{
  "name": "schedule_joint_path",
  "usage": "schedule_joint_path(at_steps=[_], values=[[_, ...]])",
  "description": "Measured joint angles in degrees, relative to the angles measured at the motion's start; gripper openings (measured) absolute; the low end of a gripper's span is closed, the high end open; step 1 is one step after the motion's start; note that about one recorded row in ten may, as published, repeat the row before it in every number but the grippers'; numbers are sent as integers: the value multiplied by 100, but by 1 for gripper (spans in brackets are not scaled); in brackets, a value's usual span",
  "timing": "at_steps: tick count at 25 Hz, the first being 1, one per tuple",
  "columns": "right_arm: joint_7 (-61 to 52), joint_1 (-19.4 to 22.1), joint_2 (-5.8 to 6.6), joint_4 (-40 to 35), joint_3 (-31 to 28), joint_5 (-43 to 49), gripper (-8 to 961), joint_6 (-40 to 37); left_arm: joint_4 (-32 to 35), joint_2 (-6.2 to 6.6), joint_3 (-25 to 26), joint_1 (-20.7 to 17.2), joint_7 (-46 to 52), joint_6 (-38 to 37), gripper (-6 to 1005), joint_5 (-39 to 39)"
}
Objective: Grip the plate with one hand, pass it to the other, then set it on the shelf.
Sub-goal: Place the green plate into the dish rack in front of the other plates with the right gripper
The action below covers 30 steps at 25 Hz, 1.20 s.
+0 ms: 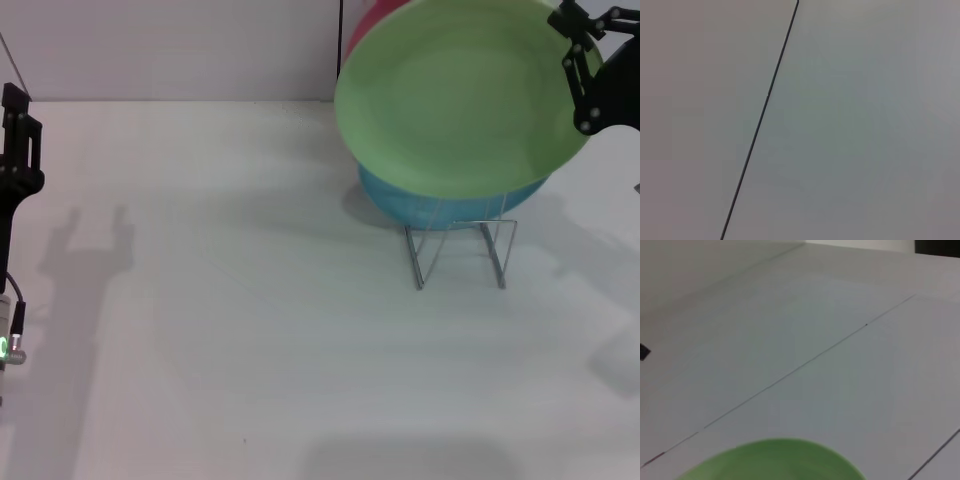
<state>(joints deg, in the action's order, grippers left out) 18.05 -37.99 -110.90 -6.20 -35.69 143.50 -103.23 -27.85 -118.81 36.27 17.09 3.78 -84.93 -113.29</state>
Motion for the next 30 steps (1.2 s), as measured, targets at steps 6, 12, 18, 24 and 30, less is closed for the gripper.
schedule_joint_path(at_steps=[6,12,18,24,30], values=[[42,-47,45,-227,191,-17,20,-74,-75,-2,-12,-12,0,4,548,0],[93,-62,99,-388,445,-34,20,-183,-122,-20,-101,3,0,16,547,34],[95,-62,158,-545,615,-34,19,-244,-131,-23,-115,8,0,23,547,38],[112,-56,215,-653,767,-37,19,-279,-220,-28,-175,-1,0,102,546,51],[138,-63,257,-752,905,-41,20,-324,-366,-28,-294,-51,0,153,546,60]])
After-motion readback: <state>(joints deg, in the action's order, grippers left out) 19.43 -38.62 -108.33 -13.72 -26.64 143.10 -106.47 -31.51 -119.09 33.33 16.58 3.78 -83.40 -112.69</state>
